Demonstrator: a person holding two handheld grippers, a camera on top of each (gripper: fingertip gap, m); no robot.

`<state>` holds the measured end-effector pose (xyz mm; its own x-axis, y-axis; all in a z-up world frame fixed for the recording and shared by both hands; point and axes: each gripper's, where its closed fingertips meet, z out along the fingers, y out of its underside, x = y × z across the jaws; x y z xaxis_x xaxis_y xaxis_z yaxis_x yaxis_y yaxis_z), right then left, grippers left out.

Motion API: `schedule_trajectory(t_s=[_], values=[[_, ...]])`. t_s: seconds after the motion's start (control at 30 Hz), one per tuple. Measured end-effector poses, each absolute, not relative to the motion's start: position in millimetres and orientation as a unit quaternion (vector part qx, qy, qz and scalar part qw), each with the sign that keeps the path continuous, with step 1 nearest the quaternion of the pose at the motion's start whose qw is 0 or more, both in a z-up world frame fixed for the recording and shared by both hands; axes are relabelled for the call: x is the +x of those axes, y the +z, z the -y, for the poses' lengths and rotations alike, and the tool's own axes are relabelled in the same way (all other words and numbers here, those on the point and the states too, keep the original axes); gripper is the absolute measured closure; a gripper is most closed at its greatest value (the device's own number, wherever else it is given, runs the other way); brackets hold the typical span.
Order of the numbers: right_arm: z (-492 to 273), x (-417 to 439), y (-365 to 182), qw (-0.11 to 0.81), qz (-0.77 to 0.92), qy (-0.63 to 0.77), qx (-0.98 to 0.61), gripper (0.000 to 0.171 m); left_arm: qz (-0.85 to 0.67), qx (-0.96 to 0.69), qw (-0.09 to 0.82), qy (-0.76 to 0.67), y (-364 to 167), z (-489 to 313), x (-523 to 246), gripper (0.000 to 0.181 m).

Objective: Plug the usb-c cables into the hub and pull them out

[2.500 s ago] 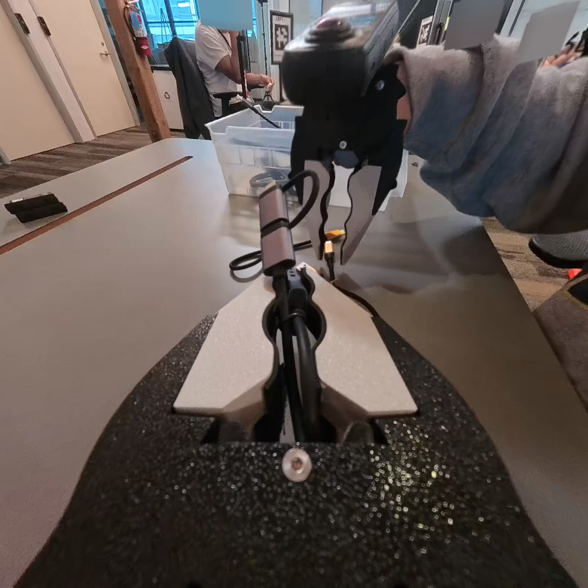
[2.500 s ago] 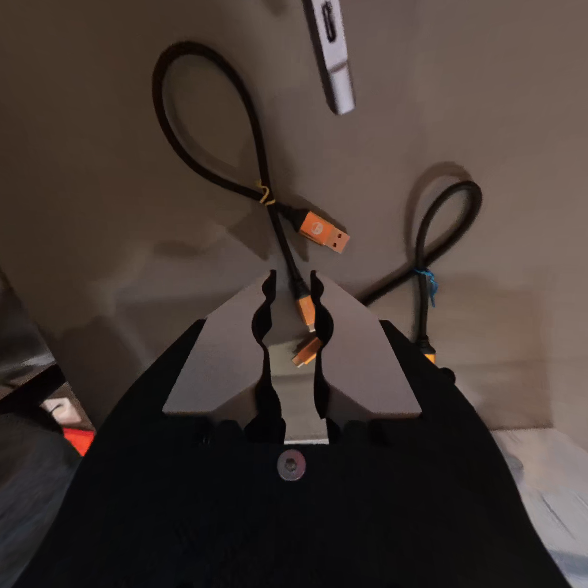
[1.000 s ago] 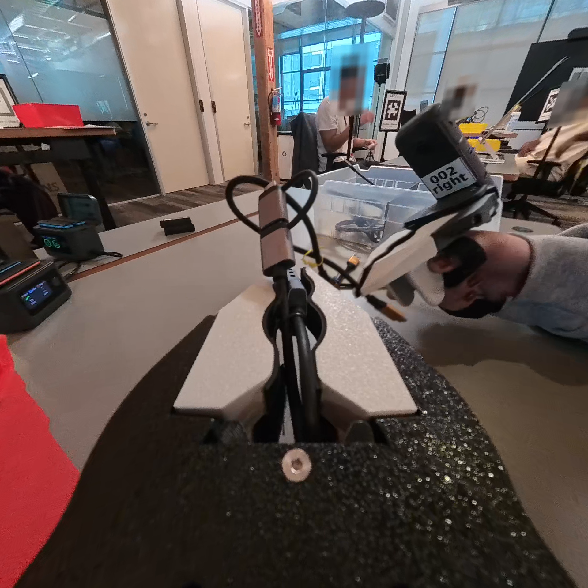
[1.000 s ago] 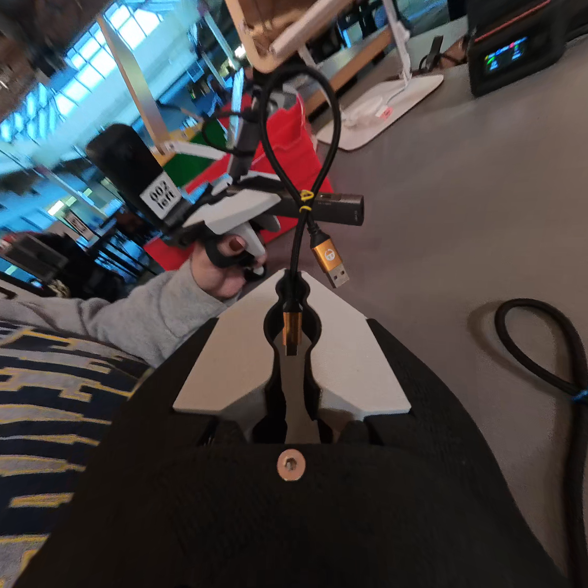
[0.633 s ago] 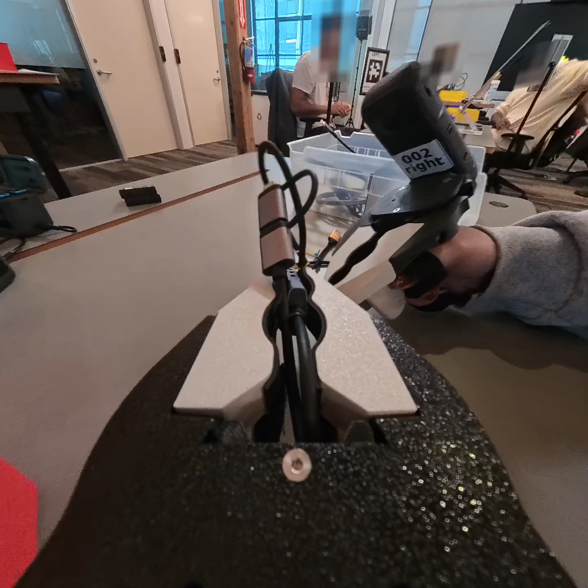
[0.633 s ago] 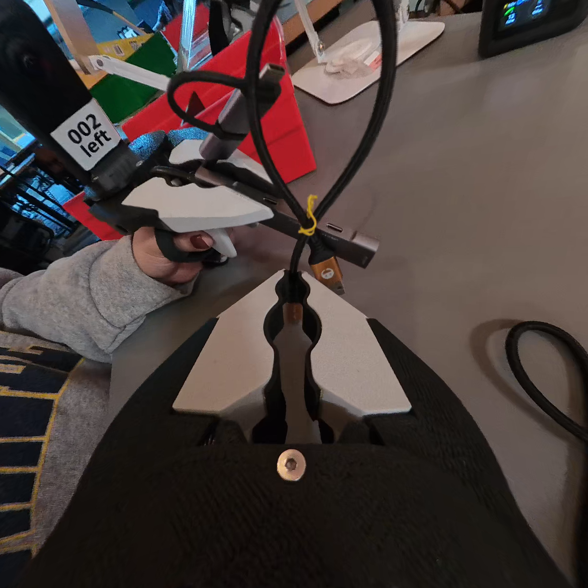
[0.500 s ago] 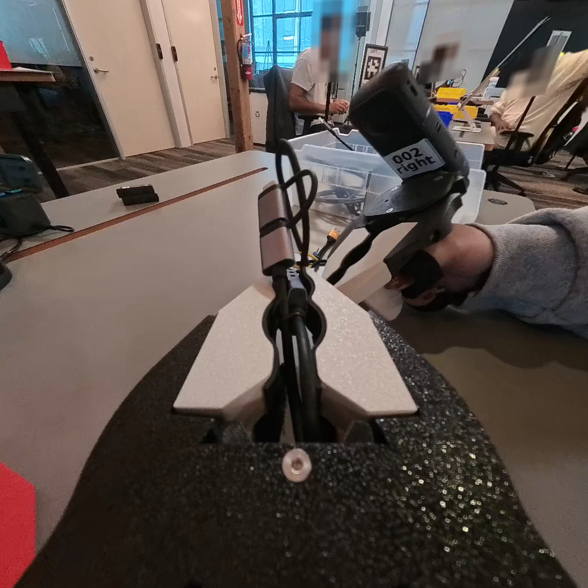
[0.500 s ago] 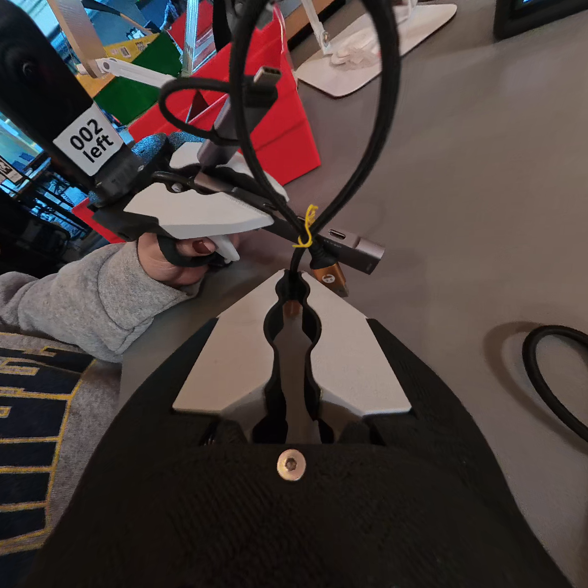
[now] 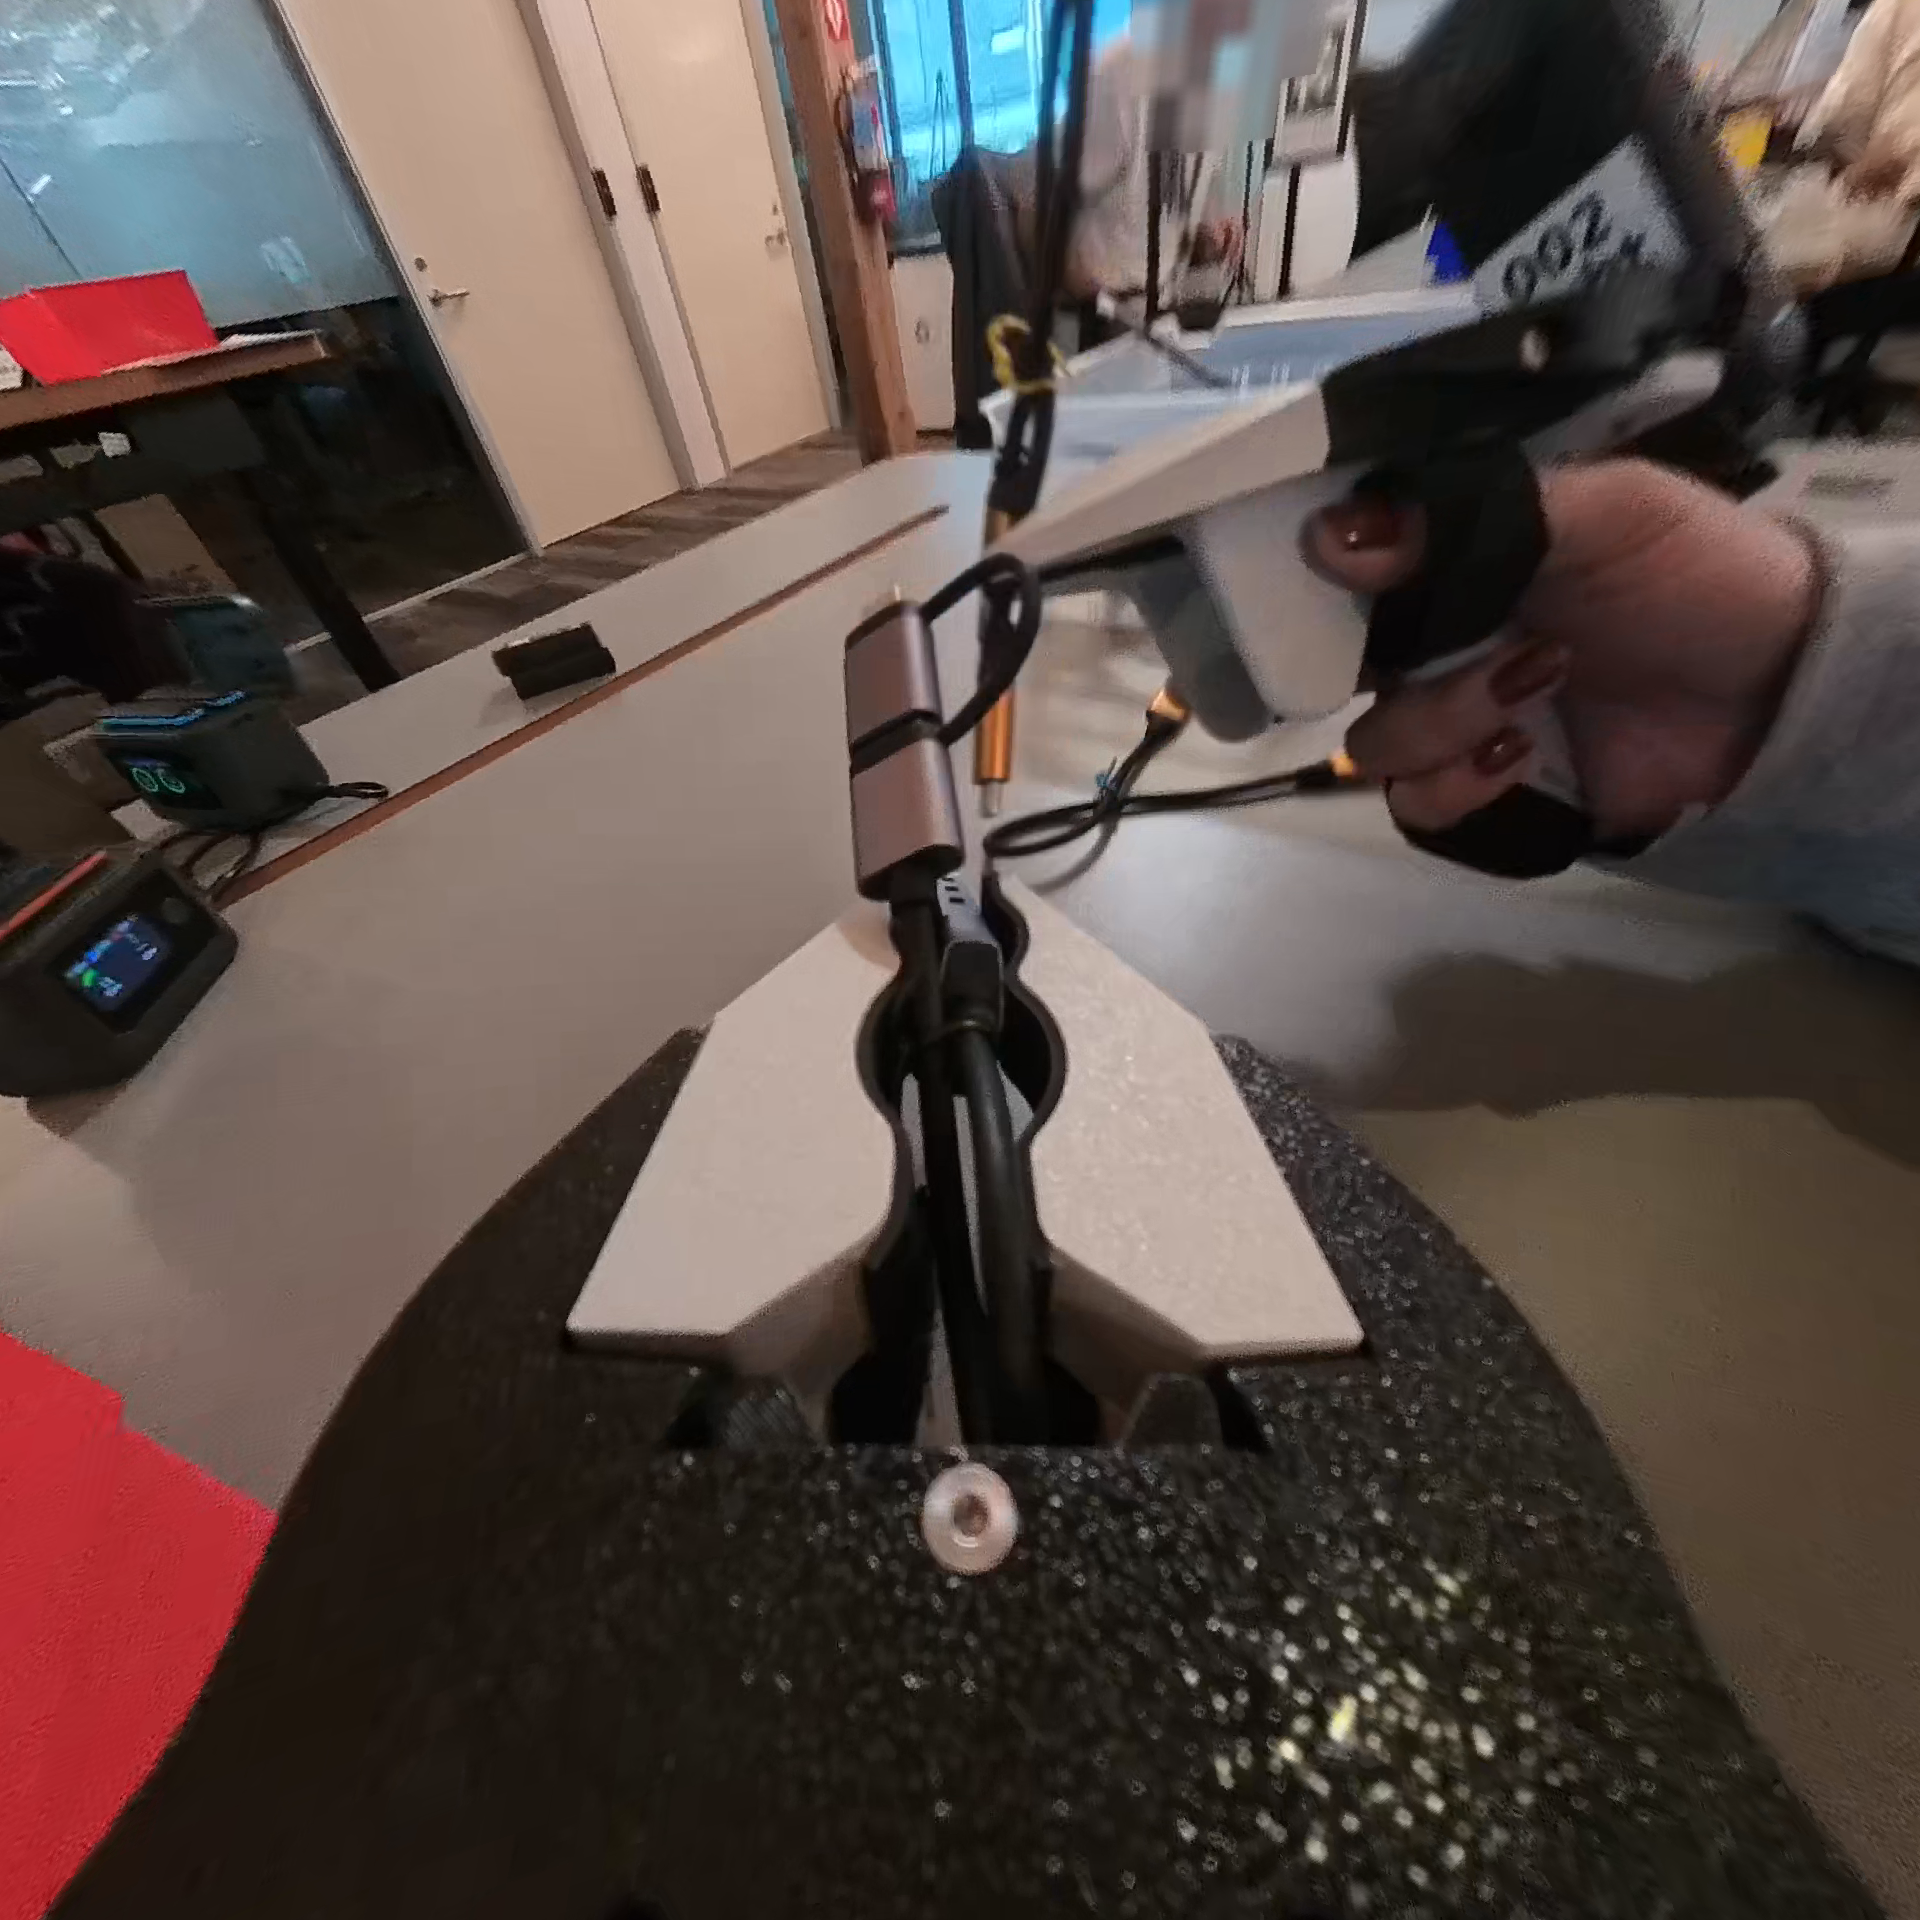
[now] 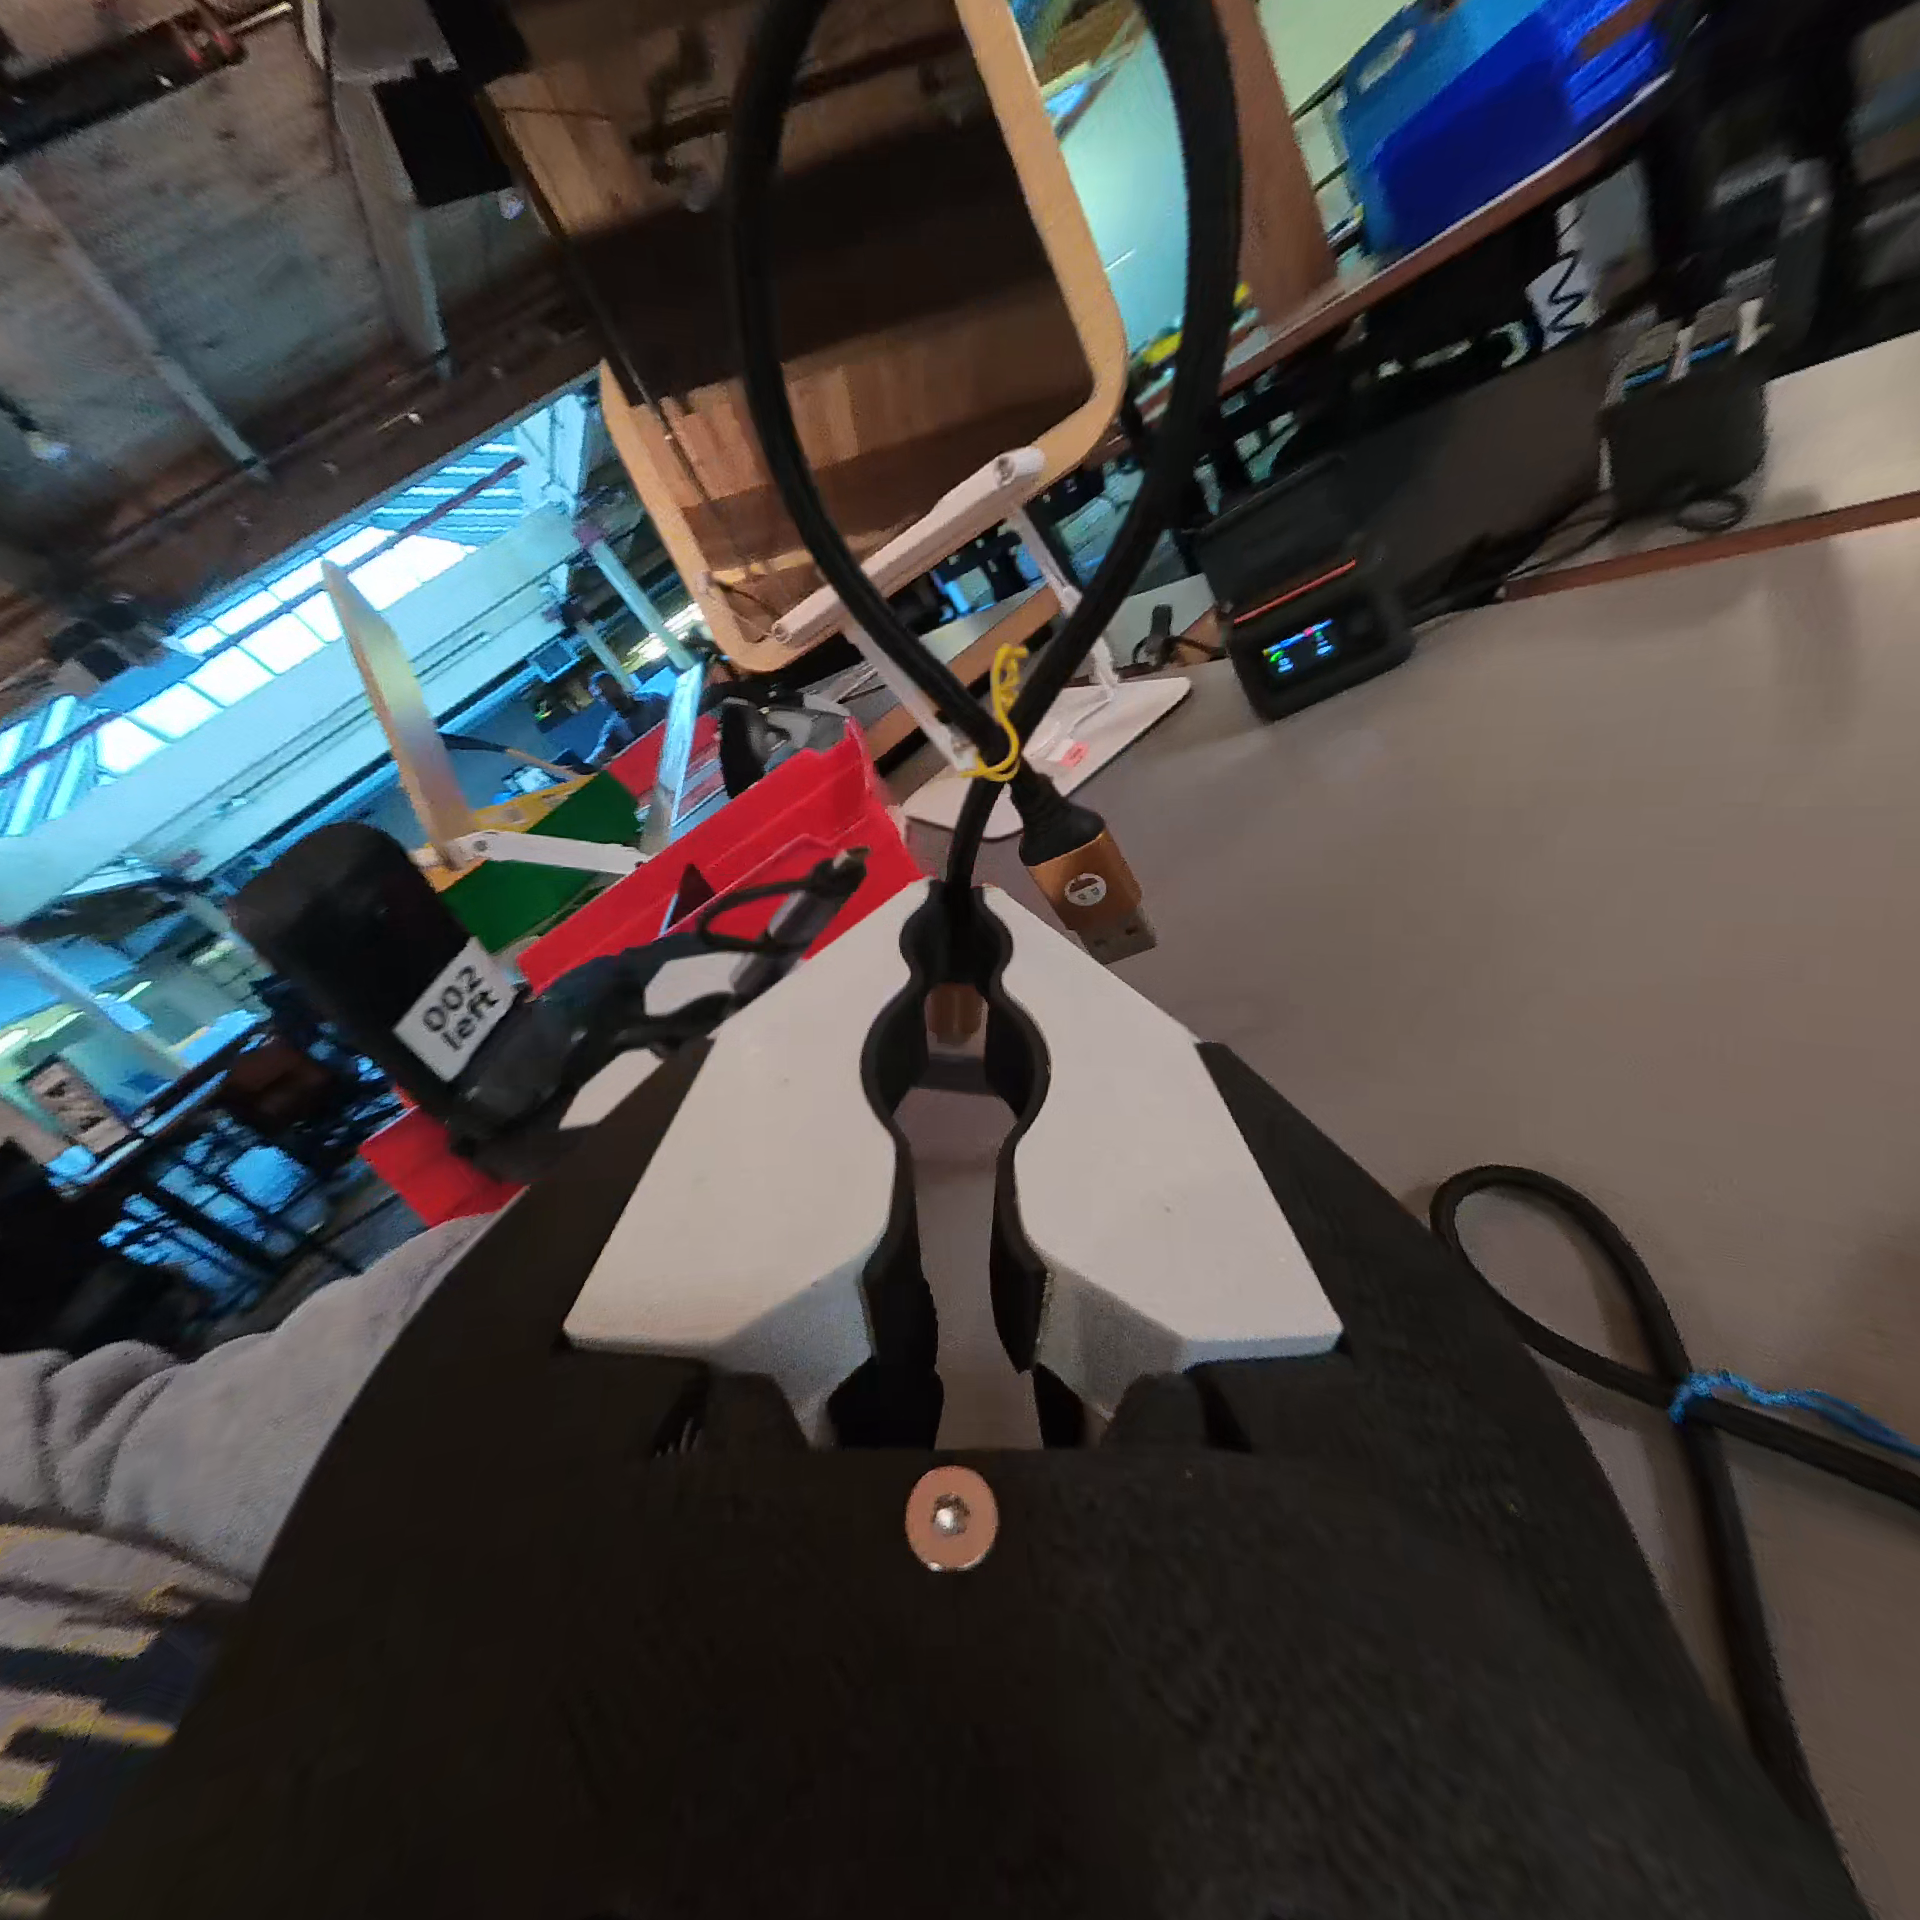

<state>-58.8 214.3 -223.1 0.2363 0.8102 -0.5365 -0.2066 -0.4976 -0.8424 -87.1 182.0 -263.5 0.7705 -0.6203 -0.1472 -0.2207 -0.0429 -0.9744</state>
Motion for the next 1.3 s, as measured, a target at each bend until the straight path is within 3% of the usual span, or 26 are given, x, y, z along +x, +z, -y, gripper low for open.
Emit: schedule_trajectory(t_s=[0.03,0.7,1.03,1.3], values=[[-214,-61,-225,0.450,0.232,0.567,-0.650,0.169,-0.311,-0.709,0.617,-0.140,-268,-183,-85,0.175],[-207,-73,-250,0.415,0.166,0.588,-0.675,0.169,-0.326,-0.748,0.572,-0.079,-292,-188,-85,0.174],[-204,-74,-250,0.467,0.204,0.535,-0.674,0.169,-0.315,-0.755,0.569,-0.088,-292,-188,-86,0.175],[-210,-71,-259,0.457,0.200,0.518,-0.695,0.169,-0.314,-0.755,0.568,-0.087,-292,-188,-87,0.174]])
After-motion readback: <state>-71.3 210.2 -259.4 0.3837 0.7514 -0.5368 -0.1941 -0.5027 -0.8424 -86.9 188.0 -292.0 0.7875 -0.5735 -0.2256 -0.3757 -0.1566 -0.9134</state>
